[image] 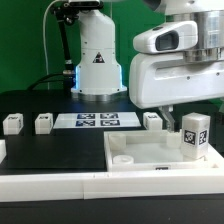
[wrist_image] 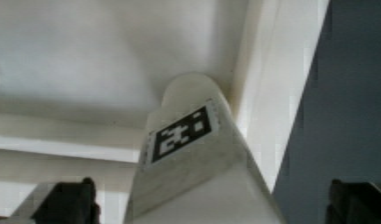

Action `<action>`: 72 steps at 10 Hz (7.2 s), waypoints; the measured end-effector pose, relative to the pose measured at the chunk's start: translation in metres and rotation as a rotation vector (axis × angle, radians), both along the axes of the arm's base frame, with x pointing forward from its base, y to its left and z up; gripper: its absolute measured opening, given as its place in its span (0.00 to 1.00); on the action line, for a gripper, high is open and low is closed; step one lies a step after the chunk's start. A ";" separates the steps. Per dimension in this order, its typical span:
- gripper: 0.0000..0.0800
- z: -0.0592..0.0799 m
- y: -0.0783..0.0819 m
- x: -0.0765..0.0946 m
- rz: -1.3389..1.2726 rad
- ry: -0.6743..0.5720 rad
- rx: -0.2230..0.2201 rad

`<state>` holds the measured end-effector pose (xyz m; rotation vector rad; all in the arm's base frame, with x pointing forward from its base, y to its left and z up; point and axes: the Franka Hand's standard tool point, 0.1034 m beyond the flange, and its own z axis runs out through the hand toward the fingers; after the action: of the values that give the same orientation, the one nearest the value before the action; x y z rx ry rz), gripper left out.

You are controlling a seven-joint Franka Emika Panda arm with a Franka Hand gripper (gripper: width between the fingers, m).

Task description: Assemble square table

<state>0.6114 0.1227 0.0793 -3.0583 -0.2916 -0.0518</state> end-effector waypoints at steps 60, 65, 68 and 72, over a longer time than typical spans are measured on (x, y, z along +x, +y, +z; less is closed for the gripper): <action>0.36 -0.004 -0.005 0.001 -0.363 -0.033 0.001; 0.37 -0.005 -0.007 0.001 -0.802 -0.003 0.023; 0.37 -0.005 -0.006 0.001 -1.075 0.010 0.040; 0.37 -0.005 -0.004 0.000 -1.304 0.029 0.048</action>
Offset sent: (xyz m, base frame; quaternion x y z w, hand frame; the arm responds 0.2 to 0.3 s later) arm 0.0000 0.0000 0.0000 0.0000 0.0000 0.0000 1.0000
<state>0.6112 0.1183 0.0739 -2.5951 1.6204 -0.0710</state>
